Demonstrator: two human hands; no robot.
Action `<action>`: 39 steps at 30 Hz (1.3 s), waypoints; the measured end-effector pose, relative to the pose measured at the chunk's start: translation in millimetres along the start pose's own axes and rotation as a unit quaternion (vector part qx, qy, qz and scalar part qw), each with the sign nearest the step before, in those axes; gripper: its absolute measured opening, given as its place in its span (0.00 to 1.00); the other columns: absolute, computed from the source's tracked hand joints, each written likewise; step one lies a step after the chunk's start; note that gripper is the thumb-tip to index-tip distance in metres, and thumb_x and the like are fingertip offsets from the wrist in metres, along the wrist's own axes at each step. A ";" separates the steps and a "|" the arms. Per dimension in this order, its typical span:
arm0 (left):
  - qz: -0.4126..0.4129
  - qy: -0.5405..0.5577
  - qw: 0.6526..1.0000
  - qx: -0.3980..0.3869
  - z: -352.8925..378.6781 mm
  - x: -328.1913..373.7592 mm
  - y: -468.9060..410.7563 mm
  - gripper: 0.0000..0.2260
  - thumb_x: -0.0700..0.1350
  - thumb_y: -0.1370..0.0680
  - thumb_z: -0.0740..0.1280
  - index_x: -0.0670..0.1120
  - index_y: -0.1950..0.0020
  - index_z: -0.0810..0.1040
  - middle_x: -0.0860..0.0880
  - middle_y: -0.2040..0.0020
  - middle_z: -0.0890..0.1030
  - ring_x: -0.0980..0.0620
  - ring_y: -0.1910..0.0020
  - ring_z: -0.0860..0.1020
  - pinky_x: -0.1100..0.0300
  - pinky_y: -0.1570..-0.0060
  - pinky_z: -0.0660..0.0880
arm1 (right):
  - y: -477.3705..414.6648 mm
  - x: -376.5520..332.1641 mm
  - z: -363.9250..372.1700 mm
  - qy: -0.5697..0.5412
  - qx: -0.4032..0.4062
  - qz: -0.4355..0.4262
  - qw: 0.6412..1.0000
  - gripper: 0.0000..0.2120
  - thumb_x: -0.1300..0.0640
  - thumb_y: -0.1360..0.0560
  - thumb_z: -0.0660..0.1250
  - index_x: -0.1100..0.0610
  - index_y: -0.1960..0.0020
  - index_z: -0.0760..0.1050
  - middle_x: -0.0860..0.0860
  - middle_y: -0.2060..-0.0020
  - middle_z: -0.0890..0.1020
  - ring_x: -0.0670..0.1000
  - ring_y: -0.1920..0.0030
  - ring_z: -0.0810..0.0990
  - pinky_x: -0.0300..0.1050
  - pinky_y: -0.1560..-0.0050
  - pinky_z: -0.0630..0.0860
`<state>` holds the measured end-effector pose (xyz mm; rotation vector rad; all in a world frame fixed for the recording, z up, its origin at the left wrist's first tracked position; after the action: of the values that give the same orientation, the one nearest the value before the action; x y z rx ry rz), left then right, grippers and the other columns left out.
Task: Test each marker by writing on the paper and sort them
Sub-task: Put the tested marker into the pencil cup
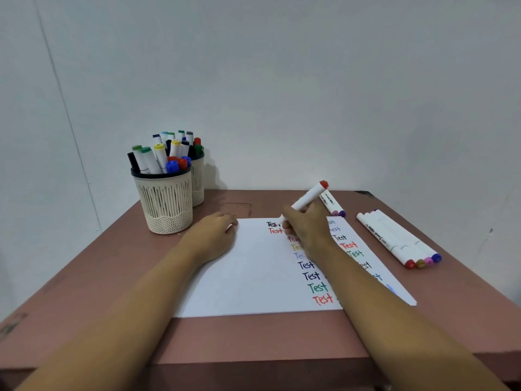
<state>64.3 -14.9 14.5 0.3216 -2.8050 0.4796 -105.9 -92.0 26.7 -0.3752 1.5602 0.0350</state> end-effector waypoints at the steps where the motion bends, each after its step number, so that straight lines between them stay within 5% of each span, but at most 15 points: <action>1: -0.002 -0.006 1.000 -0.001 0.2 0.4 0.4 0.14 0.43 0.20 0.56 0.47 0.38 0.76 0.49 0.35 0.73 0.49 0.37 0.72 0.59 0.41 0.66 | -0.4 1.3 1.7 0.023 0.006 -0.005 1.000 0.07 0.65 0.29 0.64 0.60 0.61 0.66 0.55 0.72 0.75 0.50 0.74 0.72 0.40 0.73 0.69; 18: -0.011 -0.015 1.000 0.004 4.4 -3.7 -1.9 0.14 0.45 0.20 0.56 0.48 0.39 0.76 0.49 0.36 0.75 0.47 0.38 0.73 0.53 0.41 0.70 | 2.5 3.9 4.9 0.140 0.020 -0.035 0.989 0.10 0.61 0.30 0.67 0.55 0.62 0.65 0.54 0.69 0.75 0.50 0.70 0.74 0.41 0.70 0.70; 27: -0.017 -0.015 1.000 -0.004 6.0 -5.2 -2.7 0.13 0.46 0.20 0.56 0.49 0.39 0.75 0.48 0.36 0.74 0.47 0.37 0.72 0.51 0.40 0.70 | 6.4 1.4 7.5 0.122 -0.018 -0.046 0.991 0.10 0.62 0.30 0.66 0.57 0.63 0.65 0.54 0.72 0.76 0.45 0.78 0.72 0.38 0.74 0.67; 39: -0.015 -0.016 1.000 -0.012 6.5 -5.9 -3.4 0.13 0.46 0.20 0.56 0.49 0.39 0.75 0.49 0.35 0.73 0.47 0.37 0.71 0.51 0.39 0.69 | 5.3 3.1 4.4 0.132 0.014 -0.042 0.990 0.10 0.60 0.31 0.67 0.56 0.63 0.65 0.62 0.63 0.78 0.53 0.69 0.74 0.43 0.68 0.70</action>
<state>69.2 -19.4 7.8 0.3684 -2.8293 0.4382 -102.9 -86.5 22.5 -0.4364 1.8023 -0.1073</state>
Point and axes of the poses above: each hand's wrist, its own y-axis away from the middle knuckle, its own z-axis out of the palm, x = y × z, the point moved 5 cm from there along -y, towards the middle knuckle
